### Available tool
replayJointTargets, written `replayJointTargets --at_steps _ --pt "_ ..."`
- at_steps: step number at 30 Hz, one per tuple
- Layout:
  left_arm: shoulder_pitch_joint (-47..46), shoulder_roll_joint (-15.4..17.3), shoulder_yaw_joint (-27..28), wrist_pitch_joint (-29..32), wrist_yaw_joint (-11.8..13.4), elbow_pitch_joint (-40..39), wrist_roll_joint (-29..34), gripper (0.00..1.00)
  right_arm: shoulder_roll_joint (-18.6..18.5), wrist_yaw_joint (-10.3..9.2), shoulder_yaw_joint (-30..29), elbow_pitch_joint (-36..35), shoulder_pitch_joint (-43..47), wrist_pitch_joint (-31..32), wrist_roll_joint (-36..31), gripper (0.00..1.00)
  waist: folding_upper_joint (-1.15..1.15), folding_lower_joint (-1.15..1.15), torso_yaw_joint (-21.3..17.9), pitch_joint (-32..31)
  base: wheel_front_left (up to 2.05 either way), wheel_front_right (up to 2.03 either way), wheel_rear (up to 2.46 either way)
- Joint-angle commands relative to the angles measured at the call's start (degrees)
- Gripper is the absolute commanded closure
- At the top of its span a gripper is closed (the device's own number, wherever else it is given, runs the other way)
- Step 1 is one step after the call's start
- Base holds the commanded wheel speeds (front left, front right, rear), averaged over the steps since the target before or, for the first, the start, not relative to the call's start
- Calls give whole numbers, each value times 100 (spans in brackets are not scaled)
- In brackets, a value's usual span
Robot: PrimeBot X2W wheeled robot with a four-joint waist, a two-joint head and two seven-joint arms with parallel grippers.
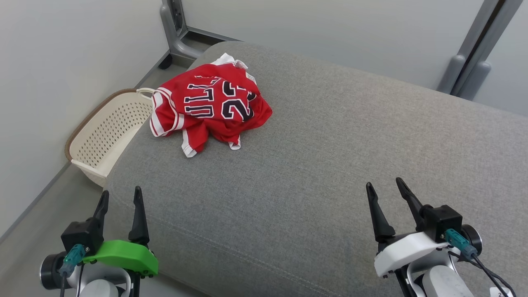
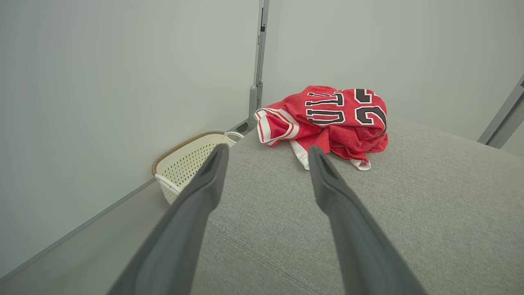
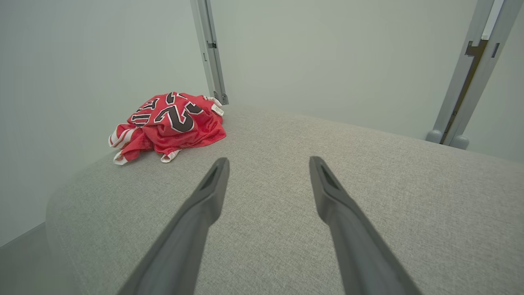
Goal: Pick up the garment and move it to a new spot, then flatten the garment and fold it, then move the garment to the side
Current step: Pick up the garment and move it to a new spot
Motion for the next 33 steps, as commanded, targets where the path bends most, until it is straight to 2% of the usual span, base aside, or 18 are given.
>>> replayJointTargets --at_steps 1,5,13,18,19,23,25,33 --pt "-46 14 -4 -17 28 -8 -21 0 -22 0 -12 10 -37 -27 -3 0 0 0 1 2 0 0 0" --pt "-114 38 23 -18 32 -106 -69 0 -22 0 -23 17 -64 -27 -34 0 0 0 -1 15 0 0 0" --pt "-622 271 91 182 -20 -857 -113 0 -23 0 -5 -17 -121 -27 -102 0 0 0 -98 111 0 0 0" --pt "-1575 577 75 765 -216 -1303 -188 0 -23 0 -52 -38 -174 -27 -220 0 0 0 -210 274 0 0 0" --pt "-2026 670 59 1091 -307 -1284 -305 0 -24 0 -35 -43 -240 -27 -270 0 0 0 -298 367 0 0 0" --pt "-2902 887 30 1656 -431 -899 -480 0 -27 0 7 -64 -381 -27 -351 0 0 0 -550 589 0 0 0" --pt "-3254 890 28 1830 -489 -572 -619 0 -26 0 21 -86 -446 -26 -377 0 0 0 -683 703 0 0 0" --pt "-4327 1029 30 2401 -619 1210 -1162 0 -42 0 176 -121 -750 -27 -450 0 0 0 -1274 1203 0 0 0"
